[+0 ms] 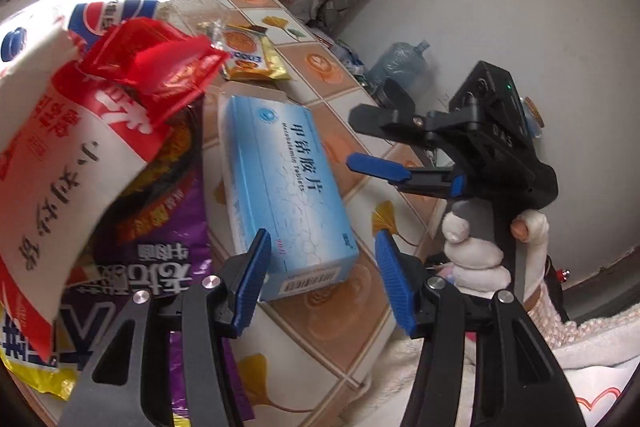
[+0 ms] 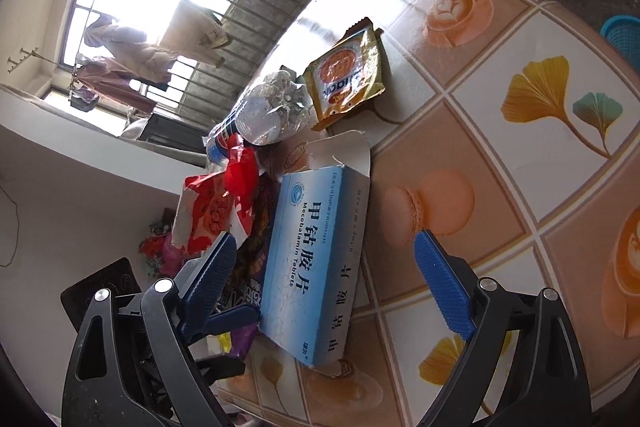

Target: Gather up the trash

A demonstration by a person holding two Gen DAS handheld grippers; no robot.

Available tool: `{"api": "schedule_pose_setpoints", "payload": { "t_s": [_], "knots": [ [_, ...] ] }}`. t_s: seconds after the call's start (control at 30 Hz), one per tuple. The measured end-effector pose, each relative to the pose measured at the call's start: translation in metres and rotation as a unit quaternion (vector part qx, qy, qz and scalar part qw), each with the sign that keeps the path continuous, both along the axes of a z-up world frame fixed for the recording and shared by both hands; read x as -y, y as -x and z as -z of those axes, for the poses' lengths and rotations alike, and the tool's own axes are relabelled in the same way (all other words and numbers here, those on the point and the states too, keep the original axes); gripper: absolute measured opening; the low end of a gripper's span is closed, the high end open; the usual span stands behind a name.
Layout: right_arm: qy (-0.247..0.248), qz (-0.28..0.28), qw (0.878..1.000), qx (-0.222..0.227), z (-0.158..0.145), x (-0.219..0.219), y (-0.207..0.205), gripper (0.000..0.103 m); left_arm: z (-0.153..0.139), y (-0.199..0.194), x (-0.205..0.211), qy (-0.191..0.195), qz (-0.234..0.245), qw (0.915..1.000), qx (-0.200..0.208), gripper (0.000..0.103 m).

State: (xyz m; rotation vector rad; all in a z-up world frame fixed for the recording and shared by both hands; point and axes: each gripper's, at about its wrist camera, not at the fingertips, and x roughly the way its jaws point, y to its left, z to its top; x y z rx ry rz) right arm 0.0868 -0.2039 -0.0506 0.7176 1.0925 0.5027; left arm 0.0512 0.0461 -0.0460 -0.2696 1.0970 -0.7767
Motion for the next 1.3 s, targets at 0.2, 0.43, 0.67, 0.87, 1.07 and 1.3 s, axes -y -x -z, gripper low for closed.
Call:
{"api": "schedule_pose_setpoints", "payload": {
  "t_s": [0.2, 0.43, 0.67, 0.87, 1.07, 1.3],
  "knots": [
    [0.061, -0.019, 0.998, 0.022, -0.009, -0.012, 0.003, 0.086, -0.002, 0.013, 0.015, -0.007, 0.017, 0.9997, 0.017, 0.053],
    [0.145, -0.047, 0.987, 0.045, -0.016, -0.053, -0.003, 0.090, -0.016, 0.027, -0.024, -0.043, -0.027, 0.9975, 0.048, 0.053],
    [0.186, -0.062, 0.980, 0.033, -0.005, -0.081, -0.009, 0.092, -0.012, 0.034, -0.052, -0.074, -0.069, 0.9933, 0.057, 0.053],
    [0.244, -0.079, 0.965, 0.058, -0.005, -0.094, -0.005, 0.092, -0.028, 0.036, -0.064, -0.088, -0.092, 0.9873, 0.094, 0.053],
    [0.267, -0.086, 0.957, 0.075, -0.008, -0.093, -0.003, 0.092, -0.056, 0.046, -0.101, -0.119, -0.137, 0.9719, 0.150, 0.053],
    [0.277, -0.089, 0.953, 0.083, -0.013, -0.096, 0.001, 0.090, -0.040, 0.041, -0.146, -0.208, -0.197, 0.9450, 0.157, 0.053]
  ]
}}
